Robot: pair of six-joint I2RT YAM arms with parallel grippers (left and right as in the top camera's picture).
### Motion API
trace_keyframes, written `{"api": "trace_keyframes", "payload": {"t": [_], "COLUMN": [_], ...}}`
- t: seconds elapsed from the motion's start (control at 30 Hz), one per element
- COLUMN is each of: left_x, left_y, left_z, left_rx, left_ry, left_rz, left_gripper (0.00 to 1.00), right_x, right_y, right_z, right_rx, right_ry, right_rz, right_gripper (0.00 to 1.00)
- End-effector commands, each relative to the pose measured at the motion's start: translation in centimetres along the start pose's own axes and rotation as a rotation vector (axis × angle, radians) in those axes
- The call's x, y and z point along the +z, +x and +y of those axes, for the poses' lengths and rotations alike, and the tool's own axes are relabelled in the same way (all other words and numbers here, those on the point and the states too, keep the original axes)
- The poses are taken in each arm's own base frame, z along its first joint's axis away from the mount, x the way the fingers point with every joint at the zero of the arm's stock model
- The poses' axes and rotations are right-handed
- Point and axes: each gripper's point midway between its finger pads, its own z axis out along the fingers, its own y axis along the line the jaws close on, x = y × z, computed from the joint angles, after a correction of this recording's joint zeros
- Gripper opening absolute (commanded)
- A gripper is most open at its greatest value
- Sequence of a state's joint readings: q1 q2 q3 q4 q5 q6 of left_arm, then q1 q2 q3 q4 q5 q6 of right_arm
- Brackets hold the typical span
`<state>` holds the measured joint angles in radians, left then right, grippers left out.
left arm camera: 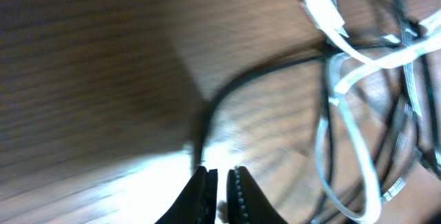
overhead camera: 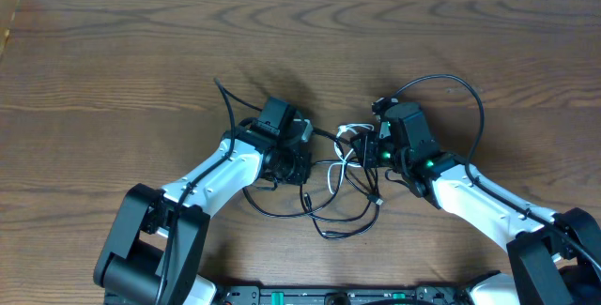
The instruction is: Untangle cables
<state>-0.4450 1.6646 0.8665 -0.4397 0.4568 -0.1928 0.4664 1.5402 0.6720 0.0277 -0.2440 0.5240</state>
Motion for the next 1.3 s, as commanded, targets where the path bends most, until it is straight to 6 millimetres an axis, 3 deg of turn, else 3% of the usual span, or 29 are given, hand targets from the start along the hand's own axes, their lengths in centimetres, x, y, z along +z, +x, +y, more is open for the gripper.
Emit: {"api": "trace_keyframes", "payload": {"t": [0.0,0.37,0.5,0.67,0.87,1.0,1.03,1.13,1.27], "left_x": [-0.3,-0.3,-0.3,-0.3,-0.3,-0.3,-0.3,-0.3,-0.3], "left_y": [-0.2,-0.2,-0.2,-0.3,-0.3,-0.3,-0.2,-0.2,-0.3], "left_z": [-1.6,-1.6,-1.6,-1.3,-1.3,-1.3,-1.3,-0.6,0.6], "left_rx": [0.074,0.074,0.074,0.073,0.073,0.074,0.073,0.070,0.065], "left_ry": [0.093,0.092,0.092,0.074,0.074,0.074,0.073,0.036,-0.033], "left_rz": [0.007,0.007,0.007,0.004,0.003,0.004,0.004,0.002,-0.004], "left_gripper": [0.15,0.15,0.15,0.16,0.16,0.16,0.16,0.16,0.16], "right_x": [0.1,0.3,1.2,2.6,3.5,3.2,2.9,1.7,-1.3], "right_y": [1.0,2.2,3.4,4.6,2.8,1.4,1.3,1.0,-1.1], "right_z": [1.1,0.6,0.8,-0.5,0.0,0.1,0.3,2.0,4.4], "right_rx": [0.073,0.085,0.145,0.275,0.214,0.222,0.232,0.162,0.040], "right_ry": [-0.059,-0.038,-0.033,0.008,-0.041,-0.082,-0.113,-0.262,-0.433], "right_rz": [0.049,0.083,0.120,0.159,0.084,0.052,0.065,0.106,0.059], "right_gripper": [0.31,0.33,0.32,0.28,0.25,0.05,0.01,0.01,0.01]}}
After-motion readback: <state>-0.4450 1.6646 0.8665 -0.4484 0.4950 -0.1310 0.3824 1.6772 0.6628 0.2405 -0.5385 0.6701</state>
